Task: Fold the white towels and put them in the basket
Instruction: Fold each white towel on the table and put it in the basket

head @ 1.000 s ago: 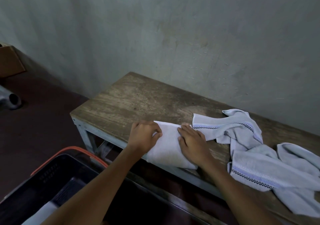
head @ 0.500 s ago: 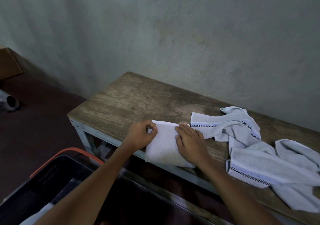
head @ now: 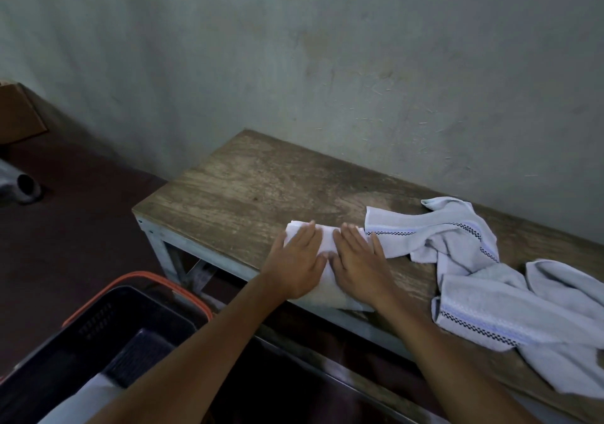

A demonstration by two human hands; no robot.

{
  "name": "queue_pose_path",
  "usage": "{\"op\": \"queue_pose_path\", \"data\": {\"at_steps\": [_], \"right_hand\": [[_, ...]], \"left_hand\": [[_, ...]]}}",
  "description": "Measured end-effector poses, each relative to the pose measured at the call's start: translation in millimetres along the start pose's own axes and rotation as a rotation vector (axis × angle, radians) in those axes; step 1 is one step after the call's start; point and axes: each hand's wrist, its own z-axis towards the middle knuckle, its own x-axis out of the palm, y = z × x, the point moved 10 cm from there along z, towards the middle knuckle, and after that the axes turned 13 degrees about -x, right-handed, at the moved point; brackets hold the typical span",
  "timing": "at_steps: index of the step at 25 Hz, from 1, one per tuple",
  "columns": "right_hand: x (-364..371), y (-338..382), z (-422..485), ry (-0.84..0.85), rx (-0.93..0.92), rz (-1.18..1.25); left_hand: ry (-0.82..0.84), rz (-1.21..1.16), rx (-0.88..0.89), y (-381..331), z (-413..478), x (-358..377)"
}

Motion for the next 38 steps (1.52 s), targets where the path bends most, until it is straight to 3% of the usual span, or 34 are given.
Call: {"op": "queue_pose_path", "data": {"at_steps": [2, 9, 12, 15, 19, 25, 30, 38], "right_hand": [[12, -2, -6, 0.078, 0.028, 0.024], [1, -9, -8, 0.049, 0.04, 0.202], [-15, -14, -17, -0.034, 0.046, 0.16], [-31, -26, -33, -0.171, 0.178, 0.241], [-9, -32, -42, -0.081, 0.359, 0.419], [9, -48, -41, -0.135, 0.505, 0.63], [11, -47, -38, -0.165, 0.56, 0.743], [-12, -10, -56, -0.255, 0.66, 1.205]], "left_hand": [[0.057, 0.011, -0.09, 20, -4, 19], [0.151, 0.019, -0.299, 65, -1, 20], [0.15, 0.021, -0.375, 81, 2, 13], [0.049, -0.008, -0.392, 77, -1, -5], [0.182, -0.155, -0.444, 64, -13, 4], [0.275, -0.486, -0.615, 69, -9, 16], [0.247, -0.826, -0.725, 62, -17, 4], [0.146, -1.313, -0.823, 58, -63, -23]]}}
